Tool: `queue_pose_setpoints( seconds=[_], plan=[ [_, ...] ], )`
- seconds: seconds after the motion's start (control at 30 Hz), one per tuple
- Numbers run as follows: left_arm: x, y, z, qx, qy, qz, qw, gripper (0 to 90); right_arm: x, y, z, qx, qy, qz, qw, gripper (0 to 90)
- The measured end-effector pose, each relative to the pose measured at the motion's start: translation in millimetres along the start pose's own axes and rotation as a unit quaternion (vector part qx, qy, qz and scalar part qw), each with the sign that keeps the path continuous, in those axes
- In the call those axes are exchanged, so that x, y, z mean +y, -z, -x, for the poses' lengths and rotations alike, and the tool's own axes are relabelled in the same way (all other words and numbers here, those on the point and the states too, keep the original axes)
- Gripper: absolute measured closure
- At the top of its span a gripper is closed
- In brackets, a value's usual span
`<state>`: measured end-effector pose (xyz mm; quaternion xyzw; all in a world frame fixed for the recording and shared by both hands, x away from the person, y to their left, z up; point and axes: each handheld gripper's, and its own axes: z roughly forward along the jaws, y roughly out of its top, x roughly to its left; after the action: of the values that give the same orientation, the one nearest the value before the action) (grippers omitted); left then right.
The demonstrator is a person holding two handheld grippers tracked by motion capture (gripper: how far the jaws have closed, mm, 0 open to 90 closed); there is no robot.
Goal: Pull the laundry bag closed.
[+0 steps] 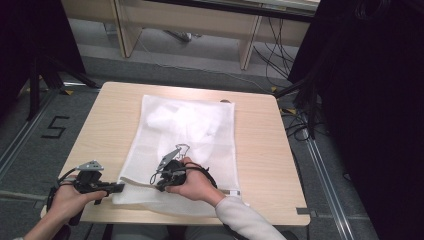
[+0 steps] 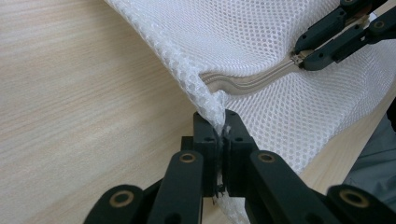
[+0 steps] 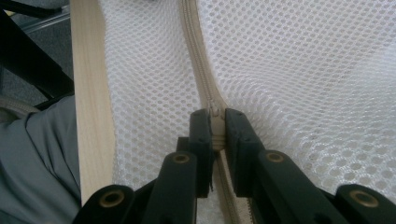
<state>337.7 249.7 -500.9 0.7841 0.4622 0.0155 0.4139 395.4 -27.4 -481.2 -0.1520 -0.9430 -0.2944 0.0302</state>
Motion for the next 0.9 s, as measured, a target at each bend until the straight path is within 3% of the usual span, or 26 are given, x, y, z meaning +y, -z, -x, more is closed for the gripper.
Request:
queue_pose_setpoints(
  seconds=[0.2,0.23,0.27,0.37,0.63,0.7,0.9],
  plan=[
    [0.1,0.1,0.3,-0.002,-0.002,0.002,1.0,85.8,-2.7,1.0,1.5,-0.001,0.0,0.005,1.0,82.6],
    [0.1,0.0,0.6,0.0,-0.003,0.002,1.0,85.8,-3.5,1.2,1.8,0.015,-0.006,0.003,0.9999,82.6],
    [0.0,0.0,0.3,-0.001,-0.002,0.003,1.0,85.8,-3.8,1.8,1.8,0.001,-0.001,0.001,1.0,82.7],
    [-0.2,-0.1,0.3,0.0,0.001,0.003,1.0,85.8,-5.5,2.8,3.1,-0.004,0.002,0.0,1.0,82.6],
    [-0.4,-0.5,0.1,0.0,0.002,0.001,1.0,85.8,-11.6,6.8,5.0,-0.005,-0.003,-0.003,1.0,82.6],
    [-1.1,-1.7,0.3,0.001,0.003,0.011,0.9999,85.8,-12.0,7.6,4.3,-0.001,-0.009,-0.002,1.0,82.6],
    [-0.5,-0.7,-0.5,-0.001,-0.001,0.002,1.0,85.9,-15.0,8.9,7.6,-0.003,-0.002,-0.003,1.0,82.6]
  ],
)
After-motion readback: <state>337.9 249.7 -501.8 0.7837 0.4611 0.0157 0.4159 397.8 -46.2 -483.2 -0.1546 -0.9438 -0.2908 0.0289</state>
